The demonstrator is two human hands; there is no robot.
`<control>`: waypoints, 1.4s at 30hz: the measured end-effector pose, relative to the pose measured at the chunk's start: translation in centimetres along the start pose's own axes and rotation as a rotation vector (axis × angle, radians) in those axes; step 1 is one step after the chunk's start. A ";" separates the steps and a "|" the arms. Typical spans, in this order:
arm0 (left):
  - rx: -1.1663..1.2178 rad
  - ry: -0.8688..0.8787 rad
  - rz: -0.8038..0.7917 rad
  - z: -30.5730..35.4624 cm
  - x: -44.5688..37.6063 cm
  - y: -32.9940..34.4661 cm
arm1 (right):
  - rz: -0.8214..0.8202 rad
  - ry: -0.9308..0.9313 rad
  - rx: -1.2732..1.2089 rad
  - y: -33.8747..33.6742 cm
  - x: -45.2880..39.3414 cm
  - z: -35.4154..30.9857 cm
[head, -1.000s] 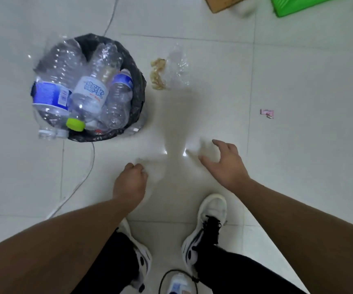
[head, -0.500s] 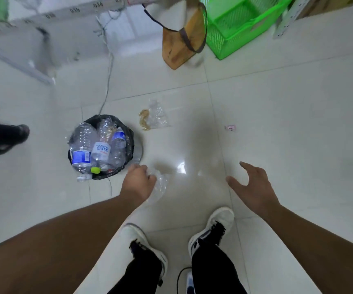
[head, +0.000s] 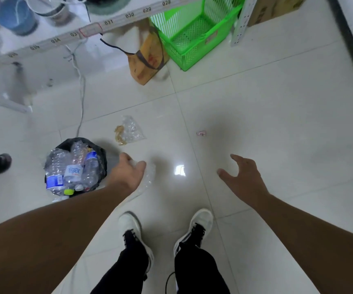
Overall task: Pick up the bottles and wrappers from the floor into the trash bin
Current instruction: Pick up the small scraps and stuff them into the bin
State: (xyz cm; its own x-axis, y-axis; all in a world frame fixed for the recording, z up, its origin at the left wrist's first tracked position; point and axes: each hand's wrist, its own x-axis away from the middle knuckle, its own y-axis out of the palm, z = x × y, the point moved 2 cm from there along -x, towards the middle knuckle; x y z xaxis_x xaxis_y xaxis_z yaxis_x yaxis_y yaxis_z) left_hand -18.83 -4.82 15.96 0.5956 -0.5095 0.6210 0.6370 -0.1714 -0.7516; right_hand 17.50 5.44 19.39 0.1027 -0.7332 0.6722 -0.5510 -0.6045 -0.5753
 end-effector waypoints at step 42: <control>-0.194 0.138 -0.031 -0.4 -43.7 17.7 | 0.041 -0.236 0.521 22.4 -43.1 4.0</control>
State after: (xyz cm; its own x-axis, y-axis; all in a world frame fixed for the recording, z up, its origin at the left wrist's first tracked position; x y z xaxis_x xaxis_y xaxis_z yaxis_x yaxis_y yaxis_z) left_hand -33.77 14.09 -24.61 0.4965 -0.6095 0.6181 0.5397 -0.3410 -0.7697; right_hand 4.01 22.28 -24.35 0.3046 -0.7727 0.5569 -0.0837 -0.6041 -0.7925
